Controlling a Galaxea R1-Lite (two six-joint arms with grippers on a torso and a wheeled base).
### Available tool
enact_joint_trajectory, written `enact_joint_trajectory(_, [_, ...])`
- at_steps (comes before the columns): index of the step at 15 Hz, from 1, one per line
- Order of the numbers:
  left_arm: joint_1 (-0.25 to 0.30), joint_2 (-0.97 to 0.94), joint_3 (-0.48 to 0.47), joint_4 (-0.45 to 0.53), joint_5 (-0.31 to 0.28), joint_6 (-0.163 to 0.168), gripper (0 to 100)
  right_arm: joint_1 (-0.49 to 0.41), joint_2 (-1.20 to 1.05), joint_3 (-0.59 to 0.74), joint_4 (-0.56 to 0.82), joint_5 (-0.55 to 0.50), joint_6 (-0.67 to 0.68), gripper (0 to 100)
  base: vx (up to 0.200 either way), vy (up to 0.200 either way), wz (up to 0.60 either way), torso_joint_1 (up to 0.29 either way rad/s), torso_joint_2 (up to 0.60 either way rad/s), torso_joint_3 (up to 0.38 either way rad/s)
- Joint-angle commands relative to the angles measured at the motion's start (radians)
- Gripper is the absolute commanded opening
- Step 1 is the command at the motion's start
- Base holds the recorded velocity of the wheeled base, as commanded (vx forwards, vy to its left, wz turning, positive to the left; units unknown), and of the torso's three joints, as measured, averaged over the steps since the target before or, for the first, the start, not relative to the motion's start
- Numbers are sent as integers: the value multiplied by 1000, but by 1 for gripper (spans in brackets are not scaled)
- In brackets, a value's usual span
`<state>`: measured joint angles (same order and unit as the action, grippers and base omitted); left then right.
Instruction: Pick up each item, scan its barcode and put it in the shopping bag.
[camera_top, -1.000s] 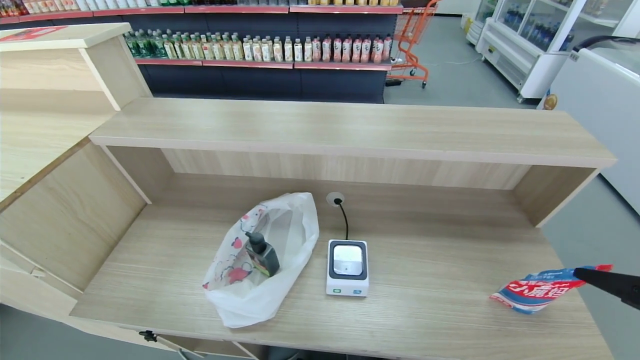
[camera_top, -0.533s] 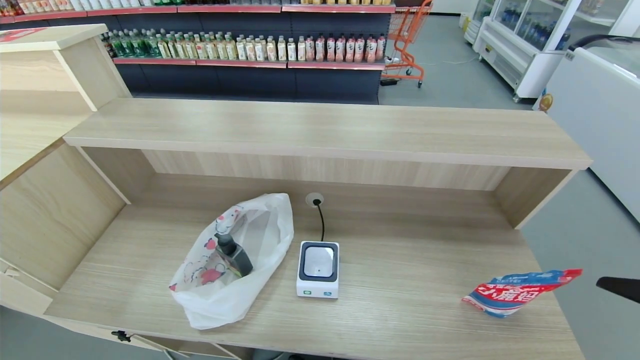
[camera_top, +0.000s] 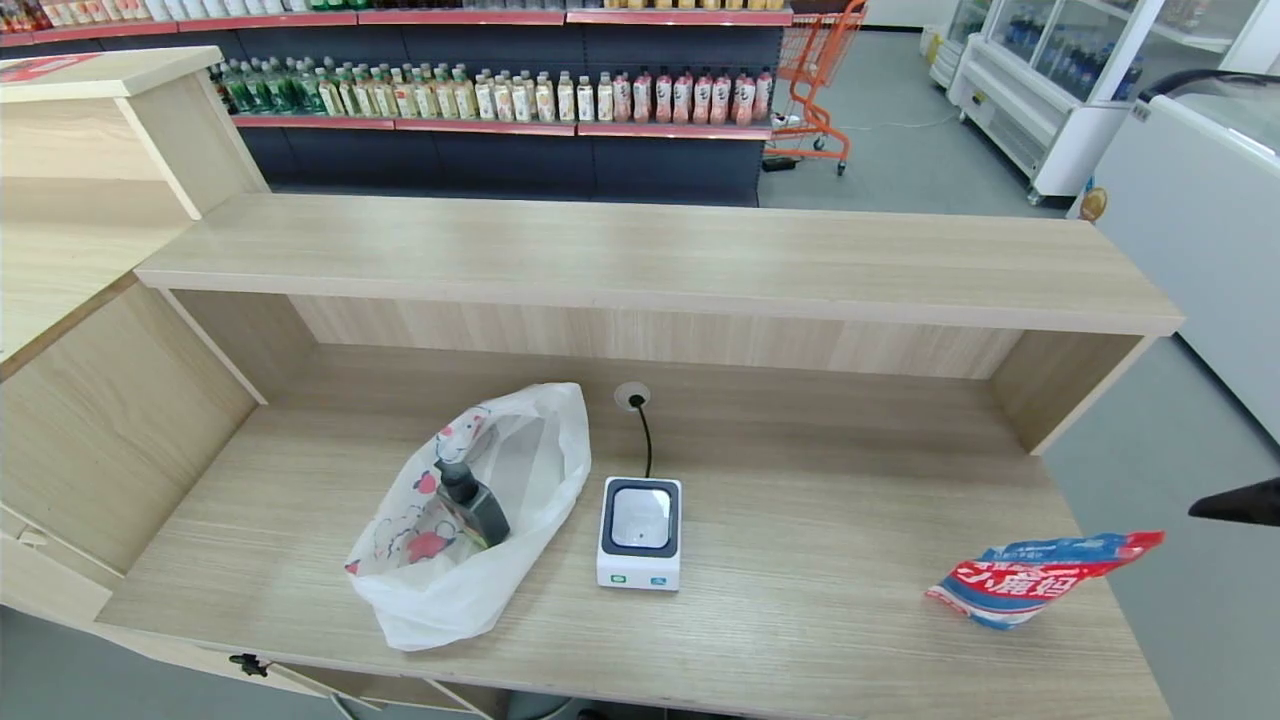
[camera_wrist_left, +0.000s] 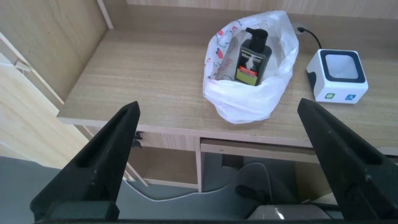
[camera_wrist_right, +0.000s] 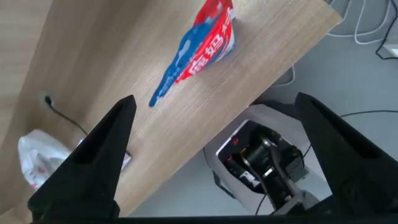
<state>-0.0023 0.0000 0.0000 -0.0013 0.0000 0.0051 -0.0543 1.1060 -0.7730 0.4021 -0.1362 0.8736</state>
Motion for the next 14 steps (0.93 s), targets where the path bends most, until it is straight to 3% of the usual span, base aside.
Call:
enact_joint_trajectory(1, [-1,0,0,0,2,-1,100,-21,207,-2,-85,-62,5,100,0,0,0,0,0,0])
enact_joint_trajectory(8, [-1,0,0,0,2,-1,100,-9,584,-2,-321,-88,5,100,0,0,0,0,0,0])
enact_joint_trajectory(14, [-1,0,0,0,0,-1,100,96,833,-9,-548,-88,-22,100,0,0,0,0,0,0])
